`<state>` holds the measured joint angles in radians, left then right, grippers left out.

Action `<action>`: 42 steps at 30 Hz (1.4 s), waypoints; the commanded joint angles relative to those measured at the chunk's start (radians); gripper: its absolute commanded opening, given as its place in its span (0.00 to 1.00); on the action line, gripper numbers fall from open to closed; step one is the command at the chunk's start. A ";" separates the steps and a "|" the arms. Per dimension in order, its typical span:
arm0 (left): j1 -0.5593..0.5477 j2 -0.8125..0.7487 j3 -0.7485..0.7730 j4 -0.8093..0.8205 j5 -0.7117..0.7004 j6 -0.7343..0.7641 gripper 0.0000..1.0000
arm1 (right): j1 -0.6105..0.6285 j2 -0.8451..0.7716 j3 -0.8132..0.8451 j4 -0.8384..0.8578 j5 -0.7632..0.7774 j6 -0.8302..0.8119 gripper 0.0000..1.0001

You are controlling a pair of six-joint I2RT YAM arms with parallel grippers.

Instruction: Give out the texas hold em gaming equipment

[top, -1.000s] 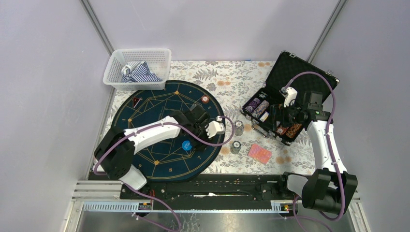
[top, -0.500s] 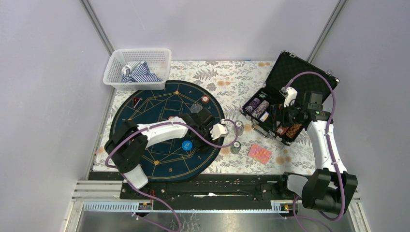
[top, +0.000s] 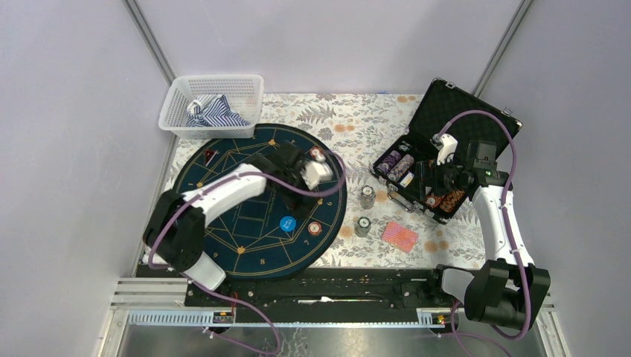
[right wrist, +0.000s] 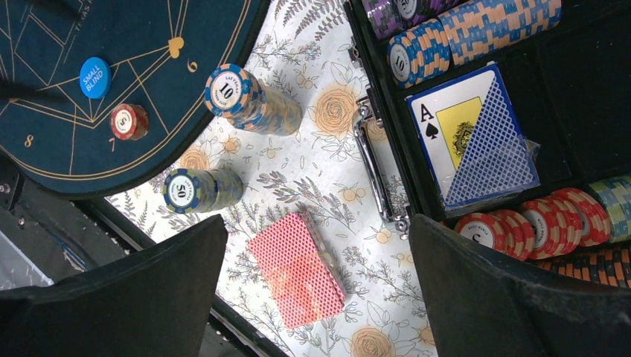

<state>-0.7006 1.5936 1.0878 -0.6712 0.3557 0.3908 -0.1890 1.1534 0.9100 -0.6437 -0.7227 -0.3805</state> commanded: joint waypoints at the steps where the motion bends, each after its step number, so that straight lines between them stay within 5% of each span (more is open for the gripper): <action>1: 0.244 -0.078 0.050 -0.005 0.014 -0.015 0.88 | -0.002 -0.015 0.003 0.012 -0.004 -0.002 1.00; 9: 0.446 -0.062 -0.003 0.093 -0.117 0.003 0.89 | -0.003 -0.017 0.003 0.010 -0.006 0.003 1.00; 33: 0.467 0.169 -0.014 0.272 -0.186 -0.006 0.74 | -0.003 -0.011 0.003 0.009 -0.004 0.002 1.00; 42: 0.492 0.148 -0.016 0.274 -0.165 -0.009 0.46 | -0.002 -0.010 0.003 0.009 -0.003 0.002 1.00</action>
<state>-0.2279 1.7584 1.0653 -0.4294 0.2008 0.3771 -0.1890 1.1538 0.9092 -0.6434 -0.7227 -0.3801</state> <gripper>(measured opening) 0.520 0.994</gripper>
